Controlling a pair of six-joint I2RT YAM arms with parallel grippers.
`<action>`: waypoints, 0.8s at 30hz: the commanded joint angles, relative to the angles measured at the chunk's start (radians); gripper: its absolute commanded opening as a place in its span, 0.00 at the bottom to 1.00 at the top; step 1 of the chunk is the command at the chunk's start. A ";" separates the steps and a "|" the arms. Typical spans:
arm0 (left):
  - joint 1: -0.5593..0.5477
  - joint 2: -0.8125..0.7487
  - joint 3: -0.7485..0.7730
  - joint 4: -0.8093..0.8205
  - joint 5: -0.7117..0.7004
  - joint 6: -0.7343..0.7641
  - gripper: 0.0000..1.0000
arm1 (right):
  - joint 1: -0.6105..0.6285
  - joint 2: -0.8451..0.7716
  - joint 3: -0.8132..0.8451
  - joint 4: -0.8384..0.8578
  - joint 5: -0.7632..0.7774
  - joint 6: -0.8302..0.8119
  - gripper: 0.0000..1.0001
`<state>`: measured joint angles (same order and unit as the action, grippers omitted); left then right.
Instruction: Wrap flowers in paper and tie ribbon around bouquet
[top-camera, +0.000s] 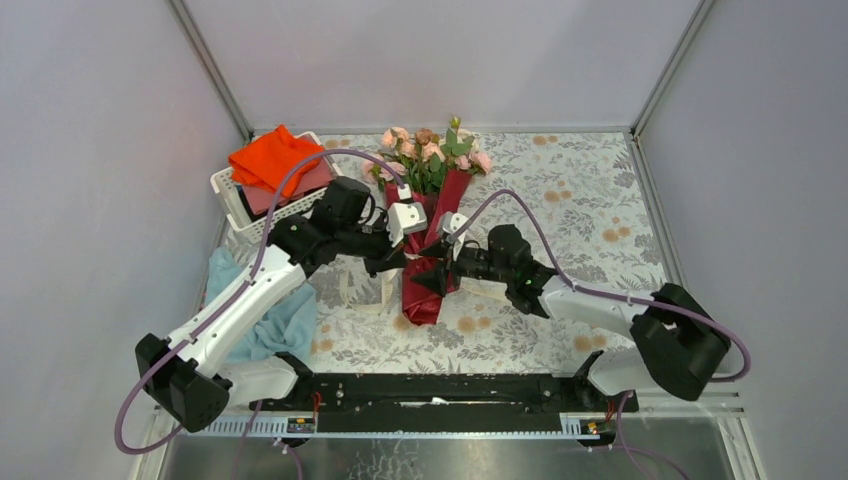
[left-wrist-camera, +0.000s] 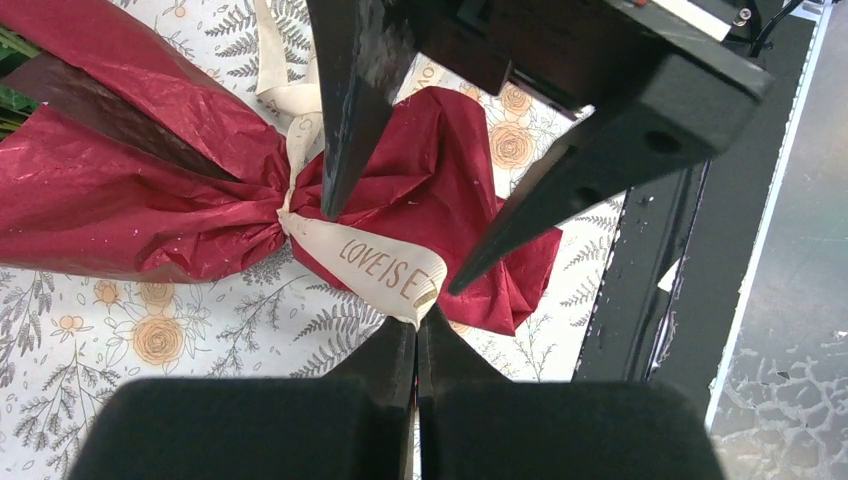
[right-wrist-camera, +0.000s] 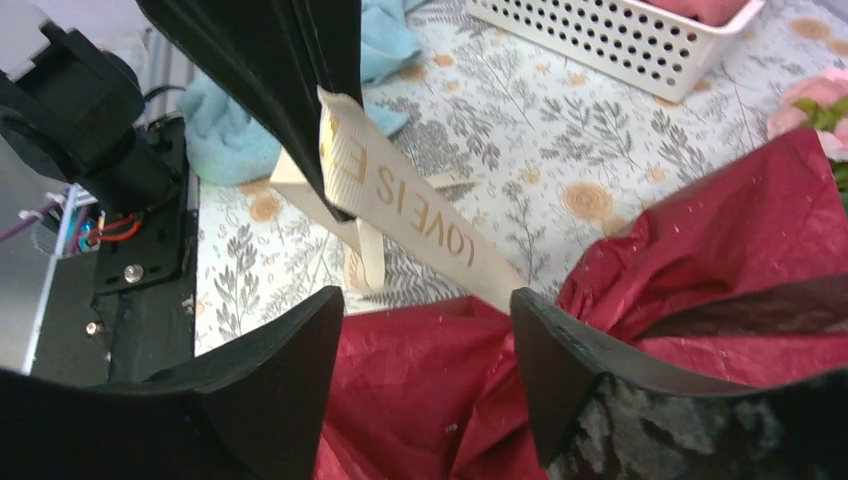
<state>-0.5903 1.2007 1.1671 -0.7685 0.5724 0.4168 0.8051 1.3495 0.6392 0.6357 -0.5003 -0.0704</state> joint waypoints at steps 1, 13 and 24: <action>-0.009 -0.019 -0.009 -0.005 0.018 -0.021 0.00 | 0.002 0.057 0.000 0.292 -0.044 0.017 0.61; -0.009 -0.039 -0.025 -0.020 0.040 -0.029 0.00 | 0.001 0.094 -0.007 0.328 -0.028 -0.026 0.00; 0.007 -0.314 -0.147 -0.230 -0.340 0.072 0.63 | -0.006 0.063 -0.043 0.275 -0.070 -0.028 0.00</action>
<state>-0.5892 1.0607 1.0660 -0.8852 0.3370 0.3962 0.8040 1.4425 0.5987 0.8394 -0.5190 -0.1017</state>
